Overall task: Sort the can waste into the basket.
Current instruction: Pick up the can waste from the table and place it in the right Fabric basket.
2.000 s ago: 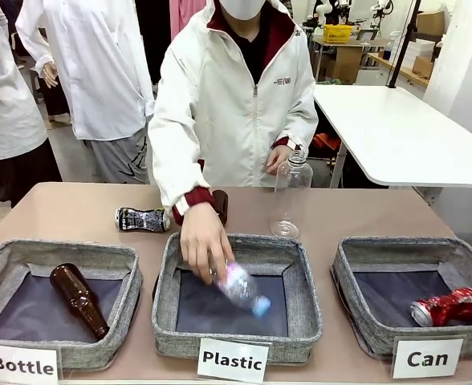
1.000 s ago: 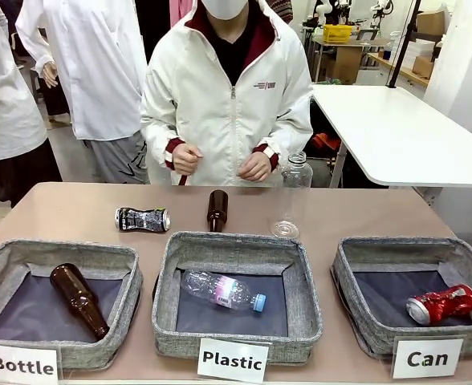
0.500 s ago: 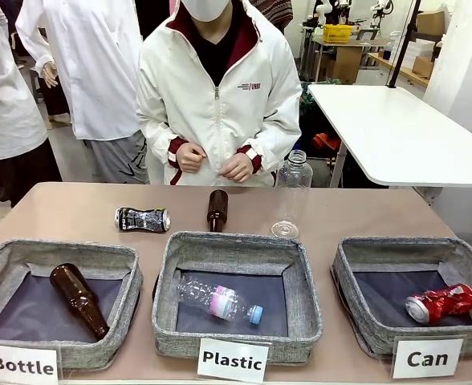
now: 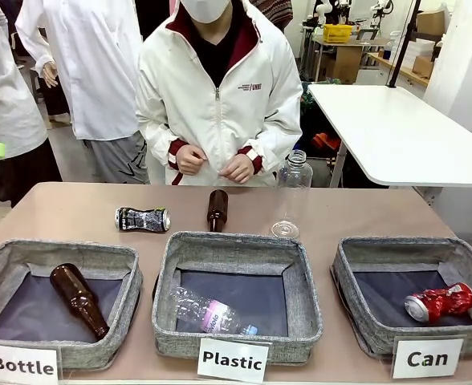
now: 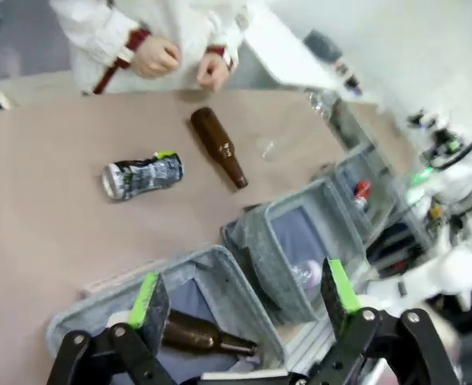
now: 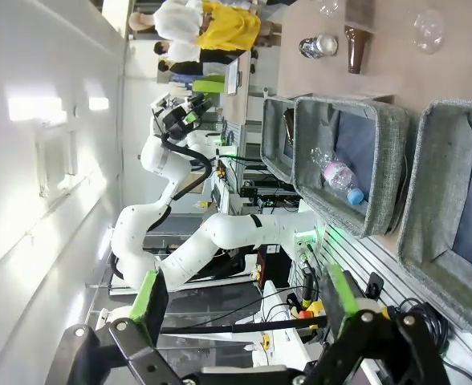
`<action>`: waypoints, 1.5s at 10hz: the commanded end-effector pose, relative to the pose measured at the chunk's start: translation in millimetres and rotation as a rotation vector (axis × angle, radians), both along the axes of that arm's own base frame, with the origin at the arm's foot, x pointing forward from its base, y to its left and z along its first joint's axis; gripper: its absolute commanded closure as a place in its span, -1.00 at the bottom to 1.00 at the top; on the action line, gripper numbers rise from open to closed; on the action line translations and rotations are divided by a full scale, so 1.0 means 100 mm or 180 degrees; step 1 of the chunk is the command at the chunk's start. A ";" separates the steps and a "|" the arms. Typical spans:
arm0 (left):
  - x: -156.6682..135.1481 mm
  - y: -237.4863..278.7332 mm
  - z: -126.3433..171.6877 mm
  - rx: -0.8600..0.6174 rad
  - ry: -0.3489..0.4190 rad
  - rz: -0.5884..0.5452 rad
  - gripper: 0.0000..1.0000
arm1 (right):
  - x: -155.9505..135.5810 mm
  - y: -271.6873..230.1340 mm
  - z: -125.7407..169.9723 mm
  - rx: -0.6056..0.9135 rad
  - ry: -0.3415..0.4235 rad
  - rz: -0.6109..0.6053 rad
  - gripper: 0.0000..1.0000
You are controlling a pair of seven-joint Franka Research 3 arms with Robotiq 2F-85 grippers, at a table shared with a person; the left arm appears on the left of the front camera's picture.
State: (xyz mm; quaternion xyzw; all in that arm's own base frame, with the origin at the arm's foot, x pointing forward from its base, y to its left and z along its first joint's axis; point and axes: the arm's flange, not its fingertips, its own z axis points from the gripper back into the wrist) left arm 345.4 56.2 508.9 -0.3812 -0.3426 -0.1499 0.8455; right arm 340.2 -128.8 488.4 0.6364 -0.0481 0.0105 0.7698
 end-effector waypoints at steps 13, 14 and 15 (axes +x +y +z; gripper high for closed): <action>1.56 -1.39 -0.11 0.1337 0.0009 -0.0752 -0.97 | 0.00 -0.04 0.01 -0.0013 -0.0051 0.0049 -1.00; 1.41 -1.05 -0.06 0.1096 -0.0067 -0.0842 -0.97 | 0.00 -0.04 0.01 -0.0013 -0.0051 0.0049 -1.00; 1.21 -0.63 -0.04 0.0877 -0.0140 -0.0787 -0.97 | 0.00 -0.04 0.01 -0.0013 -0.0051 0.0049 -1.00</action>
